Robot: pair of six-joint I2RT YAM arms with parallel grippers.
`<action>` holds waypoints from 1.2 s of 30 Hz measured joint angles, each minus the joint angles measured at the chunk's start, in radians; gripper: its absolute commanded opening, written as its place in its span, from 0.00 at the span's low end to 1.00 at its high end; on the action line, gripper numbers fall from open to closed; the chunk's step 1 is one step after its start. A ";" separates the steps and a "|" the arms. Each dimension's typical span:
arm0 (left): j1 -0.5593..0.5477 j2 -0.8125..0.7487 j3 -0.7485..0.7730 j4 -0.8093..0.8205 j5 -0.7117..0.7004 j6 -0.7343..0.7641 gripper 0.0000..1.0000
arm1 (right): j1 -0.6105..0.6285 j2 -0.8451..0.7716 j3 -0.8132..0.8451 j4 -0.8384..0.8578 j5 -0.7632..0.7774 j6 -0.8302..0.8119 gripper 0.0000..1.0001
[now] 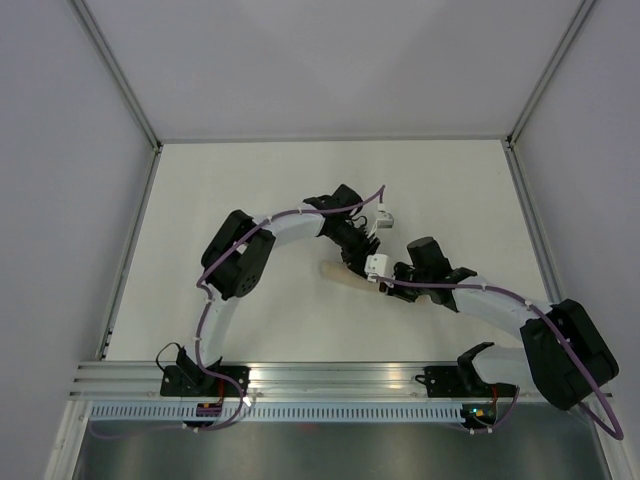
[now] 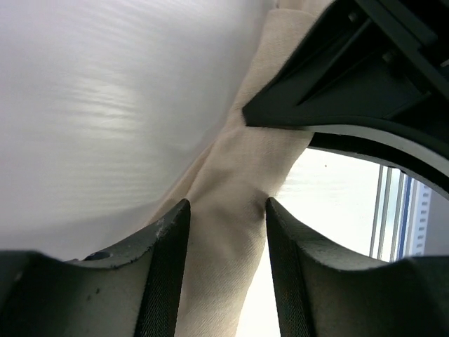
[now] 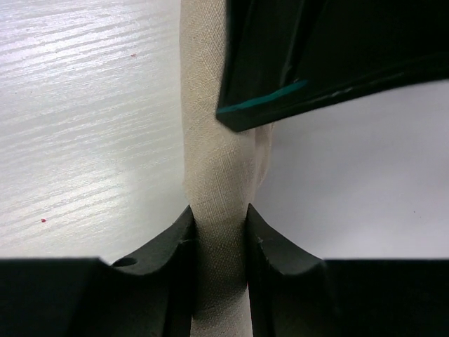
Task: Fold the napkin, place the utensils inside, and roll it up
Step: Roll the napkin with the utensil
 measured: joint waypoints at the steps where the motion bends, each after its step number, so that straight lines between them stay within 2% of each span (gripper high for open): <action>1: 0.011 -0.008 -0.008 0.012 -0.001 -0.016 0.53 | 0.000 0.006 0.005 -0.002 0.001 0.003 0.29; 9: 0.095 -0.108 -0.063 0.175 -0.100 -0.142 0.51 | -0.007 0.108 0.108 -0.076 -0.002 0.020 0.28; 23: 0.200 -0.575 -0.410 0.453 -0.525 -0.438 0.52 | -0.158 0.461 0.491 -0.370 -0.197 0.120 0.27; 32: 0.180 -0.633 -0.671 0.563 -0.687 -0.632 0.52 | -0.224 0.656 0.681 -0.505 -0.367 0.251 0.26; 36: 0.154 -0.628 -0.723 0.606 -0.735 -0.700 0.53 | -0.233 0.721 0.729 -0.518 -0.445 0.327 0.26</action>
